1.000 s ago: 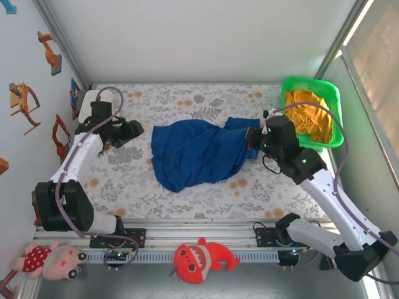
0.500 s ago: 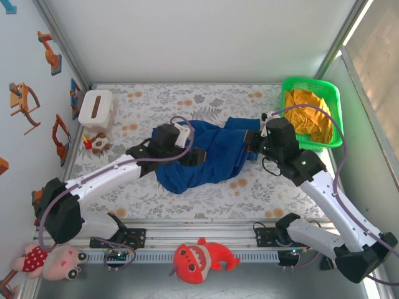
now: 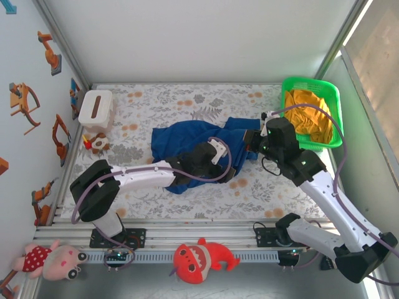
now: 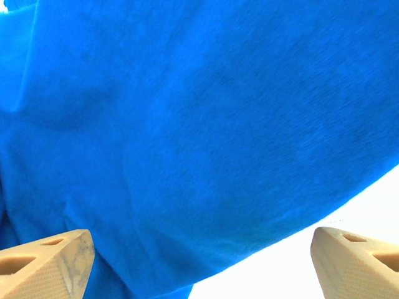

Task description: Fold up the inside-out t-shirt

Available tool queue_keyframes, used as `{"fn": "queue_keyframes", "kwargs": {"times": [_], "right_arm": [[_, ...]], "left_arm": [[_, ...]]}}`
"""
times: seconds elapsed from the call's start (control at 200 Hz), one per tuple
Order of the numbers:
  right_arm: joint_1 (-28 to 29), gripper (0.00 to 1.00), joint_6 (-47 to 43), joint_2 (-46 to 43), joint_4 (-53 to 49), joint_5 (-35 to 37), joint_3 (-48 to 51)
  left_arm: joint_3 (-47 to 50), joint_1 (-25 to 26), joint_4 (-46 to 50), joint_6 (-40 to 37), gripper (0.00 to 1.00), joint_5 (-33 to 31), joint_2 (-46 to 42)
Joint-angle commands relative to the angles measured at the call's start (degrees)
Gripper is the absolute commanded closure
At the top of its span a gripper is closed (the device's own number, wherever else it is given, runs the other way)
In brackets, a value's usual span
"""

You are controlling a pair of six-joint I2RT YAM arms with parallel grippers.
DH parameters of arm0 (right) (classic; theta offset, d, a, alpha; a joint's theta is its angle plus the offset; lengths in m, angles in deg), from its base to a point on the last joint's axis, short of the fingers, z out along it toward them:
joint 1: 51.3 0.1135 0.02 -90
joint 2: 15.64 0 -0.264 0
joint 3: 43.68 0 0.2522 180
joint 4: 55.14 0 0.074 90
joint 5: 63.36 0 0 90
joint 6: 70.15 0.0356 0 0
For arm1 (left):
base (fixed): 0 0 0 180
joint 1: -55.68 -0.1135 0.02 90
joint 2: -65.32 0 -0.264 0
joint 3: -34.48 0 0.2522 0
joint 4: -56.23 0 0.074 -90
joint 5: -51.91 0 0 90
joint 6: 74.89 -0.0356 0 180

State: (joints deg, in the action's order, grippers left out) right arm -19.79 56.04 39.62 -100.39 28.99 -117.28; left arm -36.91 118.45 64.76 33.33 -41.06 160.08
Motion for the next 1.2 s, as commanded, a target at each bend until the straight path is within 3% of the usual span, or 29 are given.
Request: {"fn": "queue_keyframes", "kwargs": {"times": [0.0, 0.14, 0.235, 0.33, 0.441, 0.501, 0.641, 0.936, 1.082, 1.137, 1.187, 1.197], "right_arm": [[-0.3, 1.00, 0.6, -0.5, 1.6, -0.5, -0.4], [-0.3, 1.00, 0.8, -0.6, 1.6, -1.2, -0.6], [-0.3, 1.00, 0.6, -0.8, 0.7, -0.8, -1.3], [-0.3, 1.00, 0.2, -1.1, -0.4, 0.1, -2.3], [-0.3, 1.00, -0.2, -1.1, -1.4, 2.1, -3.2], [-0.4, 1.00, -0.5, -0.9, -1.5, 2.9, -3.8], [-0.5, 1.00, -1.3, 0.9, -1.6, 3.9, -5.8], [-1.5, 1.00, -2.6, 10.9, 0.6, 4.2, -10.0], [-3.4, 1.00, -3.7, 20.7, 2.9, 3.5, -10.8], [-3.8, 0.64, -5.4, 24.3, 2.5, 1.7, -11.7], [-3.7, 0.51, -5.6, 25.7, 1.4, -0.1, -12.0], [-3.6, 0.43, -5.6, 25.6, 1.5, -0.5, -11.8]], "left_arm": [[-1.6, 0.7, -4.2, -0.1, 0.10, -3.5, 1.7], [-3.9, 0.6, -4.3, 0.6, 0.11, -7.1, 4.5], [-4.7, -0.5, -4.8, 0.2, 0.23, -8.1, 5.8], [-4.5, -2.2, -4.9, -0.5, 0.48, -6.6, 5.6], [-2.9, -3.9, -4.1, -1.2, 0.87, -4.7, 2.6], [-1.8, -4.9, -3.1, -1.8, 0.99, -3.2, 0.1], [0.4, -7.7, 0.1, -2.9, 1.00, 2.8, -7.5], [-2.8, -16.8, 13.3, -3.5, 1.00, 32.9, -21.4], [-1.3, -22.3, 11.4, 0.1, 1.00, 44.5, -22.1], [-0.2, -24.4, 8.5, 3.6, 1.00, 47.3, -21.1], [0.8, -25.7, 6.3, 7.1, 1.00, 48.6, -19.8], [0.8, -25.9, 6.2, 7.6, 1.00, 48.6, -19.5]]}}
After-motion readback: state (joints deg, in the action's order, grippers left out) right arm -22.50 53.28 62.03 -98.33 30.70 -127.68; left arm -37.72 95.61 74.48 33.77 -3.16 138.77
